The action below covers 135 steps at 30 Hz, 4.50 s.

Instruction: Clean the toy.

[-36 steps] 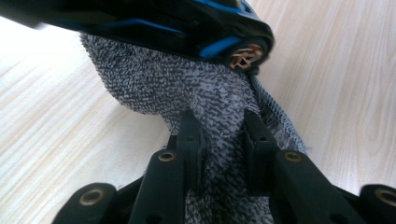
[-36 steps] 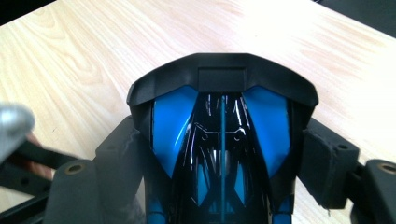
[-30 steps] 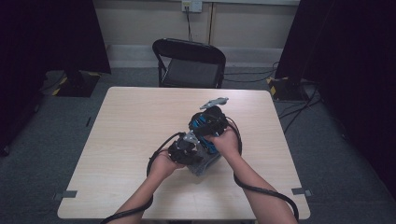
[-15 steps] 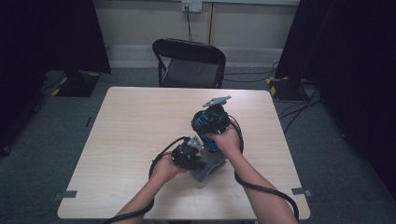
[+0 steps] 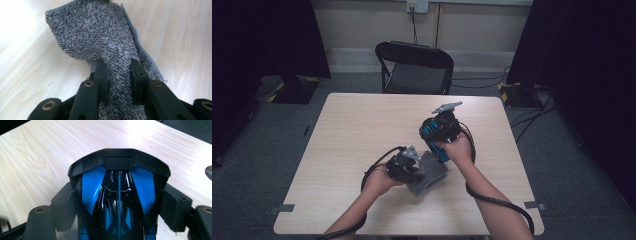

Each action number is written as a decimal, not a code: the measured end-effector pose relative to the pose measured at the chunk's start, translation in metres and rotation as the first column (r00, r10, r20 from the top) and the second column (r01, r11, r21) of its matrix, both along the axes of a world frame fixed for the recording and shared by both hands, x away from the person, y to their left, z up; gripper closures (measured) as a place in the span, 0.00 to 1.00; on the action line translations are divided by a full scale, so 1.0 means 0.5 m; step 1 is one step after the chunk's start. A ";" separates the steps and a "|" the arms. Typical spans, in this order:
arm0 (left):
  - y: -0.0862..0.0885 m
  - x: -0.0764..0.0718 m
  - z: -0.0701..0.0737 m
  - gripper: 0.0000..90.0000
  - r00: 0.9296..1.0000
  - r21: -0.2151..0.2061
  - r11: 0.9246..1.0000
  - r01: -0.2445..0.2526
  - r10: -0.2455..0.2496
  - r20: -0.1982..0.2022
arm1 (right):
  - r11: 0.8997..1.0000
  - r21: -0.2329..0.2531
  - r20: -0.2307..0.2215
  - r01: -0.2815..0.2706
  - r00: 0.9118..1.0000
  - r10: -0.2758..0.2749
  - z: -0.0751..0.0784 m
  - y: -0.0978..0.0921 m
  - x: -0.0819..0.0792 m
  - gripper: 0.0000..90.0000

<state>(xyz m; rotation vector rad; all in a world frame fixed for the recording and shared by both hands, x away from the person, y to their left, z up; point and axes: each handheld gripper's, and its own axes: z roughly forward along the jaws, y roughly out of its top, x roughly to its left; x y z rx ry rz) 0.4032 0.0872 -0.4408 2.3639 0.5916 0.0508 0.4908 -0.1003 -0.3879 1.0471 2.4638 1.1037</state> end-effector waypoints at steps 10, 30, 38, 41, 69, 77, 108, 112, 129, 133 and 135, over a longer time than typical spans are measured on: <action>0.081 0.035 0.035 0.80 0.990 -0.019 0.990 -0.136 0.137 0.038 | 1.000 0.005 -0.016 -0.011 1.000 0.011 -0.020 -0.013 -0.012 0.28; 0.098 0.081 0.067 0.81 0.969 -0.035 0.973 -0.228 0.230 0.092 | 0.998 0.008 -0.026 -0.060 0.998 0.060 -0.042 -0.029 -0.047 0.28; 0.093 0.088 0.080 0.81 0.964 -0.057 0.968 -0.243 0.248 0.099 | 0.998 0.003 -0.023 -0.063 0.998 0.063 -0.047 -0.030 -0.056 0.28; 0.091 0.089 0.084 0.81 0.963 -0.064 0.967 -0.246 0.251 0.098 | 0.998 -0.002 -0.026 -0.065 0.998 0.065 -0.052 -0.029 -0.059 0.28; 0.048 0.079 0.054 0.81 0.977 -0.069 0.978 -0.197 0.202 0.069 | 0.996 -0.021 -0.026 -0.091 0.996 0.091 -0.060 -0.002 -0.063 0.28; 0.042 0.074 0.042 0.81 0.980 -0.057 0.980 -0.189 0.192 0.057 | 0.996 -0.020 -0.031 -0.088 0.996 0.087 -0.061 0.000 -0.059 0.28; 0.000 0.048 0.008 0.81 0.994 -0.041 0.993 -0.108 0.110 0.030 | 0.997 0.002 -0.032 -0.074 0.997 0.074 -0.039 0.012 -0.038 0.28; -0.006 0.046 0.006 0.81 0.995 -0.037 0.995 -0.098 0.099 0.030 | 0.997 0.004 -0.031 -0.073 0.997 0.073 -0.035 0.015 -0.035 0.28; -0.015 0.036 -0.003 0.81 0.997 -0.031 0.997 -0.076 0.077 0.022 | 0.998 0.006 -0.035 -0.067 0.997 0.067 -0.028 0.021 -0.026 0.28; -0.018 0.033 -0.001 0.81 0.997 -0.021 0.997 -0.070 0.070 0.029 | 0.998 0.001 -0.035 -0.067 0.997 0.067 -0.026 0.023 -0.025 0.28; -0.019 0.031 0.000 0.81 0.997 -0.015 0.998 -0.066 0.067 0.033 | 0.998 0.007 -0.034 -0.067 0.997 0.067 -0.024 0.023 -0.024 0.28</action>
